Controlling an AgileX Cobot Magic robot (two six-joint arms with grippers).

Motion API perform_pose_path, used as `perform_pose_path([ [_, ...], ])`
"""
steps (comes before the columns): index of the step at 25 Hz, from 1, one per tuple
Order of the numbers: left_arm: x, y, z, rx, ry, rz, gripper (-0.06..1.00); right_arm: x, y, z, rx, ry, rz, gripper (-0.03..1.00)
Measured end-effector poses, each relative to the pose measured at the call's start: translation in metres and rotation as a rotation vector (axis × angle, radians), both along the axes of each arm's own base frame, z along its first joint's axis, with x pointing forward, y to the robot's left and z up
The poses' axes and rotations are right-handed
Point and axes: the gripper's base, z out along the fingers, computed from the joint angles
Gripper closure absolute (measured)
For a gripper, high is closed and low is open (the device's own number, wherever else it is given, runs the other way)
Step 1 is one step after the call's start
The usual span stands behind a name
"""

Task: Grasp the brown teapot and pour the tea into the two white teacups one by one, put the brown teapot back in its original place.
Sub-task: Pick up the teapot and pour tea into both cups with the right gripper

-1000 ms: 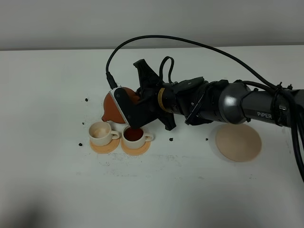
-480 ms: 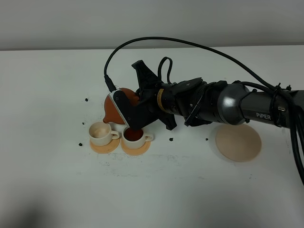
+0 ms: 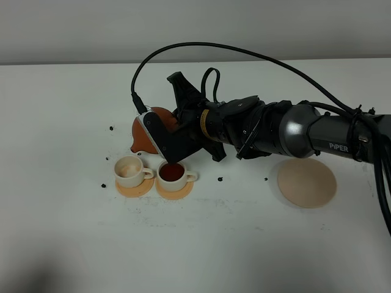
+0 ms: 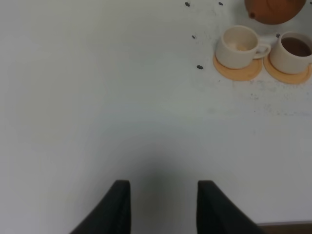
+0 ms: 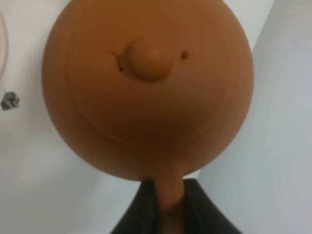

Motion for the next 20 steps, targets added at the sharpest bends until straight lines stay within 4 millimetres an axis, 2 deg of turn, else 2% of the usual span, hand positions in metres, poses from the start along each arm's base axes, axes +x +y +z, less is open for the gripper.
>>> perform_pose_path([
  [20, 0.0000, 0.0000, 0.0000, 0.000, 0.000, 0.000, 0.63, -0.0075, 0.0102, 0.0001, -0.029, -0.018, 0.039, 0.88],
])
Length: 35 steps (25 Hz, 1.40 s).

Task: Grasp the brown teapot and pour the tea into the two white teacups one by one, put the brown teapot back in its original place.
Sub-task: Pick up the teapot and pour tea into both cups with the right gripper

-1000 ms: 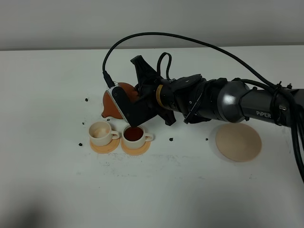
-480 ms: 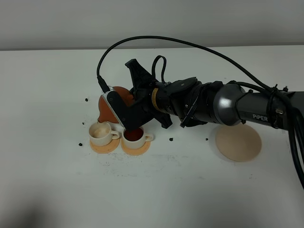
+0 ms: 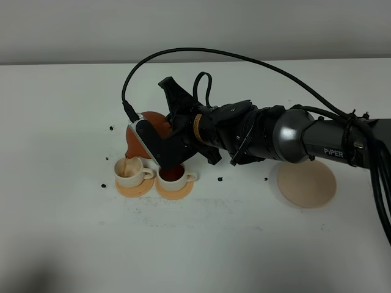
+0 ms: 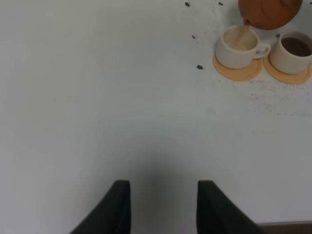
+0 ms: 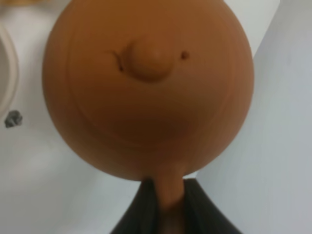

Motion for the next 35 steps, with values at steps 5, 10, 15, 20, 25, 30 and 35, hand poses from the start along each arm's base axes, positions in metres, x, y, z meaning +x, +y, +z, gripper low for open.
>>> perform_pose_path([
  [5, 0.0000, 0.0000, 0.0000, 0.000, 0.000, 0.000, 0.63, 0.0007, -0.0010, 0.0001, -0.026, -0.018, 0.007, 0.88],
  [10, 0.0000, 0.0000, 0.0000, 0.000, 0.000, 0.000, 0.63, 0.0015, -0.0019, 0.0004, -0.049, -0.036, 0.012, 0.88],
  [15, 0.0000, 0.0000, 0.0000, 0.000, 0.000, 0.000, 0.63, 0.0016, -0.0019, 0.0006, -0.066, -0.048, 0.027, 0.88],
  [20, 0.0000, 0.0000, 0.0000, 0.000, 0.000, 0.000, 0.63, 0.0017, -0.0018, 0.0008, -0.080, -0.059, 0.040, 0.88],
  [25, 0.0000, 0.0000, 0.0000, 0.000, 0.000, 0.000, 0.63, 0.0018, -0.0018, 0.0009, -0.089, -0.065, 0.047, 0.88],
  [30, 0.0000, 0.0000, 0.0000, 0.000, 0.000, 0.000, 0.63, 0.0019, -0.0017, 0.0011, -0.104, -0.077, 0.061, 0.88],
  [35, 0.0000, 0.0000, 0.0000, 0.000, 0.000, 0.000, 0.63, 0.0028, -0.0010, 0.0028, -0.104, -0.085, 0.064, 0.88],
])
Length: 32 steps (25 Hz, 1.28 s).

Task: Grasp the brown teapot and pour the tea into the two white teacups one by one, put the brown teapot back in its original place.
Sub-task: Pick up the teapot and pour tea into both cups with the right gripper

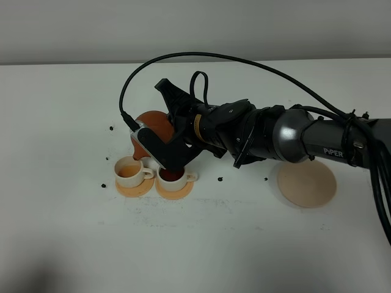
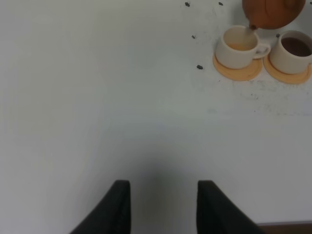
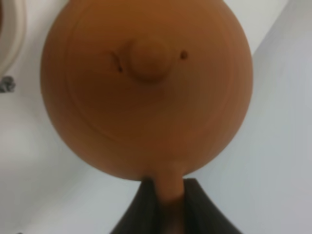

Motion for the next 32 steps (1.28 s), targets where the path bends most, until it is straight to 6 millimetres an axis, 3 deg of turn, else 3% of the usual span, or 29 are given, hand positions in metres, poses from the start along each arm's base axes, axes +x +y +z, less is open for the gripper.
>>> perform_pose_path([
  [32, 0.0000, 0.0000, 0.0000, 0.000, 0.000, 0.000, 0.63, -0.0007, 0.0039, 0.0022, 0.005, -0.001, 0.046, 0.88],
])
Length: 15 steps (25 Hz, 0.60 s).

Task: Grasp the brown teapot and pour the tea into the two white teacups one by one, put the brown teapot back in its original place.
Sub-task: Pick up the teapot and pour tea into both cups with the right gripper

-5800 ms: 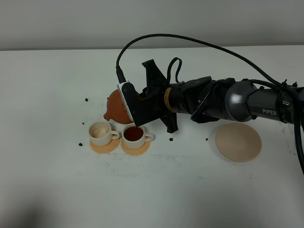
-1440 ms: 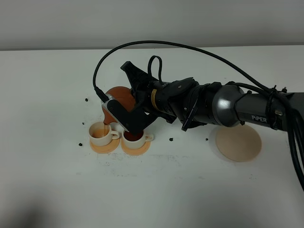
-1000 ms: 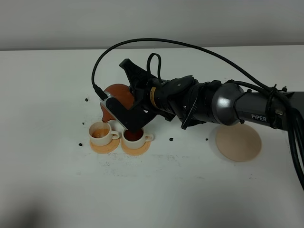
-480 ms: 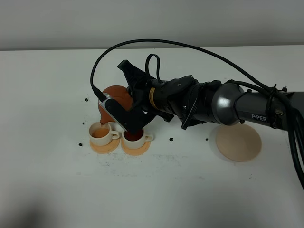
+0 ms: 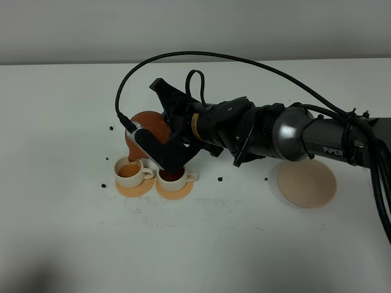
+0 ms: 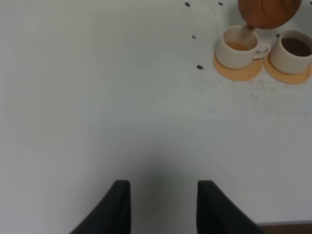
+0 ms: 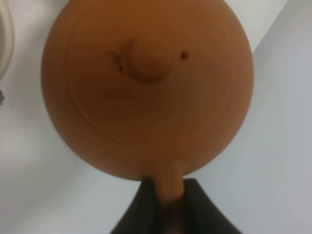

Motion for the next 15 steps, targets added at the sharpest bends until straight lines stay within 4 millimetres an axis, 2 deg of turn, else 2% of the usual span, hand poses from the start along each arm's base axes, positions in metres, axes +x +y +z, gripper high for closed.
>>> perform_pose_path([
  [15, 0.0000, 0.0000, 0.0000, 0.000, 0.000, 0.000, 0.63, 0.0001, 0.0011, 0.0011, 0.008, 0.002, 0.006, 0.88],
])
